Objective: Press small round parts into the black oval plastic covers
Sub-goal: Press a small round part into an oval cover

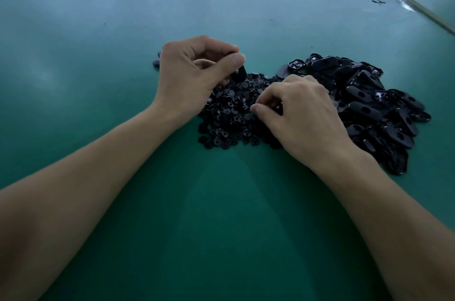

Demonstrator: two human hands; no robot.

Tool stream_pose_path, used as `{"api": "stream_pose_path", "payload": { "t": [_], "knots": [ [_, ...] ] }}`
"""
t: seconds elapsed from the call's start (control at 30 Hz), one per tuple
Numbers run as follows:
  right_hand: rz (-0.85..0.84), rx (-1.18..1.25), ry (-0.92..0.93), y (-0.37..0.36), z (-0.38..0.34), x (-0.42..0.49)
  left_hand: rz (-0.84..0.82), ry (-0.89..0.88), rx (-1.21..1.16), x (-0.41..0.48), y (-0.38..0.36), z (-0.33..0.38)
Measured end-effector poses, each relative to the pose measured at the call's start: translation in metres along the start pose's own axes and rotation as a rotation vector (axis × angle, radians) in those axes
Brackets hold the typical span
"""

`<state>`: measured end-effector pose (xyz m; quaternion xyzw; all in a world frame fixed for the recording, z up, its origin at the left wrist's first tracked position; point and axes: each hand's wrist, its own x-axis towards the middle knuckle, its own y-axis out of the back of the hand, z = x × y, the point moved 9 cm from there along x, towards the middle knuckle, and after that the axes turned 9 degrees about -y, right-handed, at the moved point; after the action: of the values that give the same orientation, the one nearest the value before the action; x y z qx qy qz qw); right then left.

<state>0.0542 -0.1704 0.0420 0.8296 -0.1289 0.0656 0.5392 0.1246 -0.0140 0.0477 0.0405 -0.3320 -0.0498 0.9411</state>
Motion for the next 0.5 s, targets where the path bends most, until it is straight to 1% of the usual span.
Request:
{"api": "stream_pose_path", "payload": {
  "t": [0.1, 0.23, 0.37, 0.5],
  "knots": [
    [-0.014, -0.016, 0.022, -0.003, -0.004, 0.000, 0.019, 0.030, -0.041, 0.000, 0.001, -0.004],
    [0.009, 0.058, 0.061, 0.000, -0.008, -0.001, 0.017, 0.054, -0.062, -0.001, 0.000, -0.006],
    [0.115, 0.255, 0.059, 0.014, -0.007, -0.001, 0.048, 0.061, -0.066, -0.002, 0.000, -0.002],
    [0.199, 0.294, 0.081, 0.022, -0.005, -0.002, 0.056, 0.094, -0.095, -0.005, -0.005, 0.001]
  ]
}}
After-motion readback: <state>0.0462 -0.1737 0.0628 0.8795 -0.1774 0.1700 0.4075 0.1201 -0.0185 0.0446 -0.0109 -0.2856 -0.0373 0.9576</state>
